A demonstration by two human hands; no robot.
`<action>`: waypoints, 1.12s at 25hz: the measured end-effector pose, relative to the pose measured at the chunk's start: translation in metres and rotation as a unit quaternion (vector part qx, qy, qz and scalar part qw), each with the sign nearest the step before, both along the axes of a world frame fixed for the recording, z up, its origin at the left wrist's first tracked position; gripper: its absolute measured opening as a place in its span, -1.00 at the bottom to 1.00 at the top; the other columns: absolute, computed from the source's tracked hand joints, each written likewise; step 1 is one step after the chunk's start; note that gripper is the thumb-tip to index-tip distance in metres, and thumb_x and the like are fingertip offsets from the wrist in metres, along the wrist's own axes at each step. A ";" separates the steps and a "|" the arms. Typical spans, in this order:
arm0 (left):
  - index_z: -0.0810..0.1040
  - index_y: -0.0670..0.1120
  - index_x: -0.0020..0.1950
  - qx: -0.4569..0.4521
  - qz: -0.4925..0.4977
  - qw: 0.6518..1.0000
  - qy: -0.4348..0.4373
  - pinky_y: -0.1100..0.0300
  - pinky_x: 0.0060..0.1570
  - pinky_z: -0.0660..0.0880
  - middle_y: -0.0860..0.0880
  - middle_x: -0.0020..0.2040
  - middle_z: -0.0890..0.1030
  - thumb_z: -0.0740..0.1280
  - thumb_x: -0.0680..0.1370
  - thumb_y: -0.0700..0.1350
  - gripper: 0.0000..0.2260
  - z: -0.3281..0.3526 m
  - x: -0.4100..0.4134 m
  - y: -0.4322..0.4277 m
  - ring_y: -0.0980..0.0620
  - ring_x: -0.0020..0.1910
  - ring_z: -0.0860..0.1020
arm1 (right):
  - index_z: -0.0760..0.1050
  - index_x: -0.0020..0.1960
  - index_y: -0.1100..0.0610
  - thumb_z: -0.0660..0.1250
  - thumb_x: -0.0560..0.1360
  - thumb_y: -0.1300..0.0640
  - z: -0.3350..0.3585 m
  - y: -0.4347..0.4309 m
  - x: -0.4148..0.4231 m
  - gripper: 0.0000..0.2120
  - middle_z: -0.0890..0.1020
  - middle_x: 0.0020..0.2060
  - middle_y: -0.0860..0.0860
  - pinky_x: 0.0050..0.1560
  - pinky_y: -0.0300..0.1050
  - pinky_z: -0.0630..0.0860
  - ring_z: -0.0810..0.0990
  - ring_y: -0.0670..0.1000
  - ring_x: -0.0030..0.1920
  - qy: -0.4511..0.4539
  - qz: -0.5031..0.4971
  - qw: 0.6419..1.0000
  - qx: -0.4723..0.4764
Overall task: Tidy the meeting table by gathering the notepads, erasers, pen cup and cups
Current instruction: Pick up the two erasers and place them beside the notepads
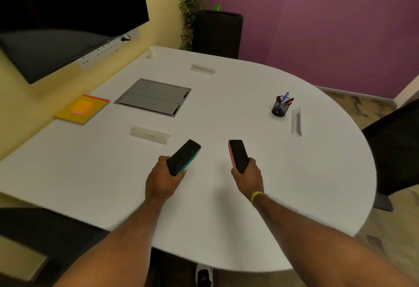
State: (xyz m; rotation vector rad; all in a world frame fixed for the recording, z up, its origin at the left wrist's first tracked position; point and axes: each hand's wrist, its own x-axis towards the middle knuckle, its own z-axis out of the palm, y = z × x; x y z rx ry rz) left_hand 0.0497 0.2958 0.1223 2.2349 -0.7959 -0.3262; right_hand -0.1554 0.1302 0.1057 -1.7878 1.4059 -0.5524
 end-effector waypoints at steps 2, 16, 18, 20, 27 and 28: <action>0.39 0.03 0.16 0.012 -0.012 0.999 -0.035 0.21 -0.29 0.40 0.12 -0.08 0.54 0.52 0.37 0.14 -0.51 0.015 -0.007 0.030 0.04 -0.17 0.53 | 0.37 0.20 0.11 0.40 0.41 0.06 0.011 0.026 -0.003 -0.58 0.56 -0.06 0.02 -0.31 -0.22 0.43 0.58 0.05 -0.14 -0.012 0.007 1.000 -0.003; 0.40 0.00 0.15 0.039 -0.045 0.990 -0.129 0.19 -0.27 0.37 0.01 -0.03 0.62 0.50 0.36 0.20 -0.49 0.068 0.134 0.233 0.05 -0.22 0.48 | 0.38 0.18 0.13 0.40 0.38 0.05 0.054 0.215 0.115 -0.57 0.57 -0.08 0.03 -0.24 -0.07 0.56 0.59 0.03 -0.18 -0.026 0.009 0.999 -0.043; 0.39 0.00 0.14 0.043 -0.045 0.990 -0.130 0.18 -0.25 0.38 0.03 -0.05 0.60 0.50 0.36 0.20 -0.49 0.071 0.168 0.266 0.05 -0.22 0.48 | 0.38 0.18 0.13 0.40 0.39 0.04 0.054 0.249 0.147 -0.57 0.57 -0.09 0.03 -0.23 -0.05 0.57 0.59 0.03 -0.19 -0.023 0.003 0.999 -0.048; 0.39 0.00 0.15 0.038 -0.041 0.991 -0.124 0.18 -0.25 0.38 0.05 -0.06 0.57 0.50 0.37 0.20 -0.49 0.074 0.197 0.291 0.05 -0.21 0.47 | 0.38 0.19 0.13 0.41 0.40 0.02 0.055 0.277 0.177 -0.57 0.57 -0.08 0.03 -0.20 -0.03 0.59 0.59 0.03 -0.18 -0.027 -0.001 0.999 -0.044; 0.37 -0.01 0.17 0.017 -0.042 0.995 -0.085 0.16 -0.20 0.51 0.04 -0.02 0.58 0.50 0.39 0.19 -0.48 0.064 0.266 0.314 0.03 -0.16 0.54 | 0.36 0.18 0.09 0.42 0.42 0.01 0.049 0.307 0.252 -0.58 0.55 -0.09 -0.01 -0.34 -0.22 0.47 0.57 -0.08 -0.21 -0.012 0.008 0.999 -0.041; 0.37 -0.01 0.17 0.019 -0.042 0.996 -0.082 0.17 -0.21 0.50 0.04 -0.03 0.58 0.50 0.39 0.18 -0.48 0.062 0.275 0.313 0.03 -0.16 0.54 | 0.35 0.17 0.07 0.42 0.42 0.01 0.046 0.305 0.263 -0.59 0.54 -0.10 -0.02 -0.36 -0.26 0.44 0.55 -0.11 -0.22 -0.010 0.008 0.999 -0.038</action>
